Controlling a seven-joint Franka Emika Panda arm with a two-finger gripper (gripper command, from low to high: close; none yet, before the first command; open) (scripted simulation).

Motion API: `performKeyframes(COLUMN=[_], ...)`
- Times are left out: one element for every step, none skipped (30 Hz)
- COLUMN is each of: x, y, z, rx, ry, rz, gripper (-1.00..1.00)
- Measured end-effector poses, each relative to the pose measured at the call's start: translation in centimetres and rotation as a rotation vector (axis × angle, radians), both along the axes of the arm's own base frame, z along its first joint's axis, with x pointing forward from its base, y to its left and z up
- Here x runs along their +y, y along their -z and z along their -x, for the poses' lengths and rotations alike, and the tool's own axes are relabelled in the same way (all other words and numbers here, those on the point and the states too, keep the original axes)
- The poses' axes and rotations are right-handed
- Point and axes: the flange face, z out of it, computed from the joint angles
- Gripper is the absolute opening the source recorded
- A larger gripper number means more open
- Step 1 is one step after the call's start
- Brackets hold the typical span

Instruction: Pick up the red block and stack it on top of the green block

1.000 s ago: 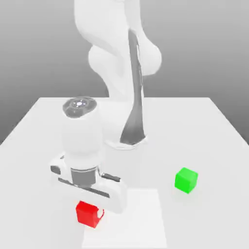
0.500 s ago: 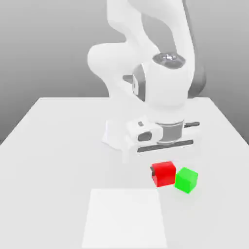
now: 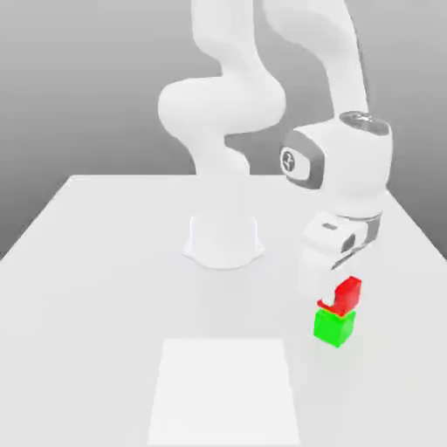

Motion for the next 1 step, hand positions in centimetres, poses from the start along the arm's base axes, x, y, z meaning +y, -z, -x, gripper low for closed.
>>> performKeyframes(x=[-0.11], y=[0.00], z=[-0.07], rx=[0.000], ry=[0.004], rz=[0.000], gripper=[1.00])
